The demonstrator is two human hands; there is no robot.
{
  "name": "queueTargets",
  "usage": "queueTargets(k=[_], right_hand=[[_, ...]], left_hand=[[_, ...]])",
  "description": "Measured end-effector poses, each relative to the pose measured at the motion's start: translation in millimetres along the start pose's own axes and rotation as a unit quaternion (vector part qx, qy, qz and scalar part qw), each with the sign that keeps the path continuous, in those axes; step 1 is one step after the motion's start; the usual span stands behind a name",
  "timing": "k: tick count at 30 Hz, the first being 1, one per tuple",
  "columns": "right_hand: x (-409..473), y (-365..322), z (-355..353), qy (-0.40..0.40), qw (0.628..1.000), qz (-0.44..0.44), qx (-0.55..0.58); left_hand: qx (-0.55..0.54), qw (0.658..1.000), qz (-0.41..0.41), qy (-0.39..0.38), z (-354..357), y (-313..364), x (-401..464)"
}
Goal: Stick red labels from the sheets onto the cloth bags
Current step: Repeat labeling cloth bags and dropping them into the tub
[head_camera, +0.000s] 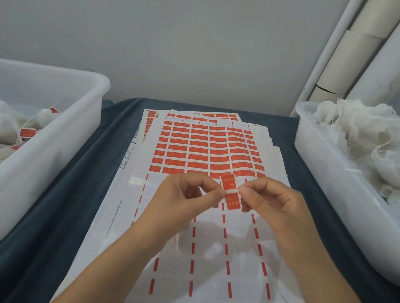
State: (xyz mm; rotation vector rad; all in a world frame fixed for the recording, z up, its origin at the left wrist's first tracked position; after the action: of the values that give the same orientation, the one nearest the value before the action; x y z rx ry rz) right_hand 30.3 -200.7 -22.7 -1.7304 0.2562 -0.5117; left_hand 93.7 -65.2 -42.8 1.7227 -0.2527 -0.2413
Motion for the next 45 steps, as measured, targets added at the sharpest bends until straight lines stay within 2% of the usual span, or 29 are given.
queueTargets(k=[7,9,11,13,16,18,19,23,26,28,30,32,34,36,40,45], right_hand=[[1.5,2.0,-7.0,0.037,0.999,0.008,-0.007],[3.1,7.5,-12.2,0.059,0.998,0.029,0.006],[3.7,14.6,-13.4,0.065,0.996,0.057,0.02],[2.9,19.0,-10.2,0.056,0.995,0.075,0.027],[1.5,18.7,-6.2,0.046,0.996,0.072,0.014],[0.7,15.3,-5.1,0.039,0.997,0.062,0.012],[0.4,12.6,-4.9,0.034,0.998,0.054,0.01],[-0.7,-0.8,-4.9,0.026,0.999,-0.012,-0.034],[-3.3,-18.7,-6.4,0.052,0.978,-0.138,-0.145],[-6.9,-26.2,-4.3,0.062,0.966,-0.188,-0.165],[-8.0,-27.0,-5.4,0.074,0.974,-0.176,-0.121],[-5.4,-19.5,-11.9,0.092,0.99,-0.108,-0.001],[-3.4,-13.3,-16.7,0.103,0.991,-0.06,0.069],[-3.7,-11.8,-13.7,0.093,0.993,-0.041,0.062],[-5.6,-9.7,-3.1,0.068,0.997,-0.031,0.036],[-5.6,-9.5,-2.1,0.049,0.997,-0.017,0.059]], left_hand=[[0.014,0.999,0.031,-0.01,2.9,11.1,-4.2],[0.025,0.999,0.041,0.021,-0.5,15.4,-3.9],[0.059,0.992,0.094,0.066,-5.7,24.0,-5.5],[0.125,0.964,0.213,0.095,-6.5,42.4,-14.7],[0.258,0.876,0.393,0.105,3.3,61.4,-35.7],[0.288,0.843,0.443,0.096,11.3,57.9,-43.4],[0.287,0.841,0.448,0.092,12.0,56.3,-44.0],[0.251,0.876,0.405,0.08,9.5,49.6,-36.9],[0.208,0.911,0.348,0.07,8.0,44.2,-29.3],[0.155,0.944,0.283,0.068,4.8,38.9,-24.7],[0.091,0.971,0.212,0.063,3.3,33.2,-20.7],[0.012,0.987,0.14,0.074,-0.8,29.4,-17.3],[-0.099,0.99,0.049,0.086,-5.7,20.8,-14.0],[-0.173,0.982,-0.005,0.081,-5.9,14.7,-13.9],[-0.207,0.976,-0.008,0.062,-0.3,17.4,-17.9],[-0.211,0.976,-0.001,0.052,2.9,17.8,-20.0]])
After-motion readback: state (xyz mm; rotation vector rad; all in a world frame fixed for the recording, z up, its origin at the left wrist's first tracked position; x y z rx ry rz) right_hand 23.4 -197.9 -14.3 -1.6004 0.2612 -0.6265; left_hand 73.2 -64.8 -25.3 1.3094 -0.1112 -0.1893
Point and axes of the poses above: each hand's wrist, its own x-axis towards the middle knuckle, its own z-axis out of the palm, y = z × x, the point moved 9 cm from there along x, towards the middle knuckle, and after that the axes turned 10 degrees about y, right-handed, at the moved point
